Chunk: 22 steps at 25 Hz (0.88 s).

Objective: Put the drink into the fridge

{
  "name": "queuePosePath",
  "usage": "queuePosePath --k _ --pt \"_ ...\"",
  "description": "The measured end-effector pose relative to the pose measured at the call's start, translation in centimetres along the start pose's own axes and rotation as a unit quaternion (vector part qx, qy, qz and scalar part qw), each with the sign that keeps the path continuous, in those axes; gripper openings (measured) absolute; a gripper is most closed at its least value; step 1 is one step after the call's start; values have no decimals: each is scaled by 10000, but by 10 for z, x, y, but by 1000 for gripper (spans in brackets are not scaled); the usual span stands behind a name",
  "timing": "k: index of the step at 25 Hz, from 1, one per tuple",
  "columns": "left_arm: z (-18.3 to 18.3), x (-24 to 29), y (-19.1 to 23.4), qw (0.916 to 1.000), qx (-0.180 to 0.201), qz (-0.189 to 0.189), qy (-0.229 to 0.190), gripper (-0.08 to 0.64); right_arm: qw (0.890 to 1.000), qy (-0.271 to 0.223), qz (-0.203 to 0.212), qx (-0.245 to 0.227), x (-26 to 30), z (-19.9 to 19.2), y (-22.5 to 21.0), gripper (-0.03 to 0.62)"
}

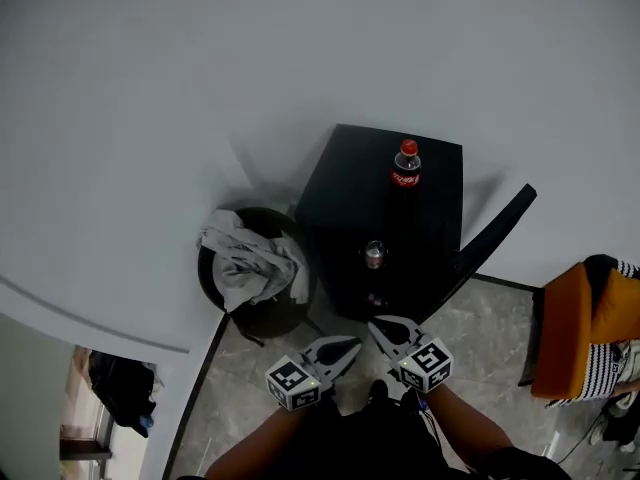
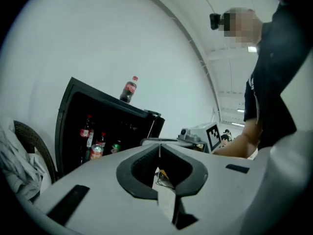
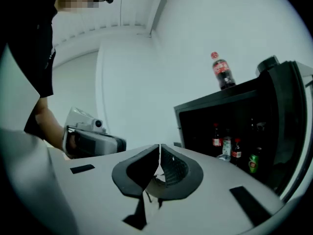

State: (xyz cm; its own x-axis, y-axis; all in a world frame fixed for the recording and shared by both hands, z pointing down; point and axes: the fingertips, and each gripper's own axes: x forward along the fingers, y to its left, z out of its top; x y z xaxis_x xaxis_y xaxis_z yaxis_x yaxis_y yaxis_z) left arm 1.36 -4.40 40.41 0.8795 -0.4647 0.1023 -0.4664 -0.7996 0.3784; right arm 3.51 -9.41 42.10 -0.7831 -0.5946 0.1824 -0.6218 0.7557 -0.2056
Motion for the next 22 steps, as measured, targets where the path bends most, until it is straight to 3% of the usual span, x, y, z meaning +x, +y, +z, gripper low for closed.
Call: queuePosePath --k 4,7,10,15,19,22 --pt "-20 -13 -35 9997 -32 -132 210 20 9969 -80 762 -201 -34 13 43 29" --pt "-26 -24 -50 9994 -144 -259 160 20 9941 9 997 -433 -58 14 78 29" --pt "-22 -31 -67 9984 -77 -545 117 20 9954 66 765 -568 -79 14 99 30" --pt "-23 -67 -96 9959 222 -873 60 20 9996 -192 1 -213 -110 15 130 31" --pt "-44 -112 -120 9949 326 -949 115 20 9999 -135 -48 -23 -132 2 180 31" --pt "-66 -150 -132 9957 144 -914 100 20 9998 140 -53 -98 -141 -20 217 31"
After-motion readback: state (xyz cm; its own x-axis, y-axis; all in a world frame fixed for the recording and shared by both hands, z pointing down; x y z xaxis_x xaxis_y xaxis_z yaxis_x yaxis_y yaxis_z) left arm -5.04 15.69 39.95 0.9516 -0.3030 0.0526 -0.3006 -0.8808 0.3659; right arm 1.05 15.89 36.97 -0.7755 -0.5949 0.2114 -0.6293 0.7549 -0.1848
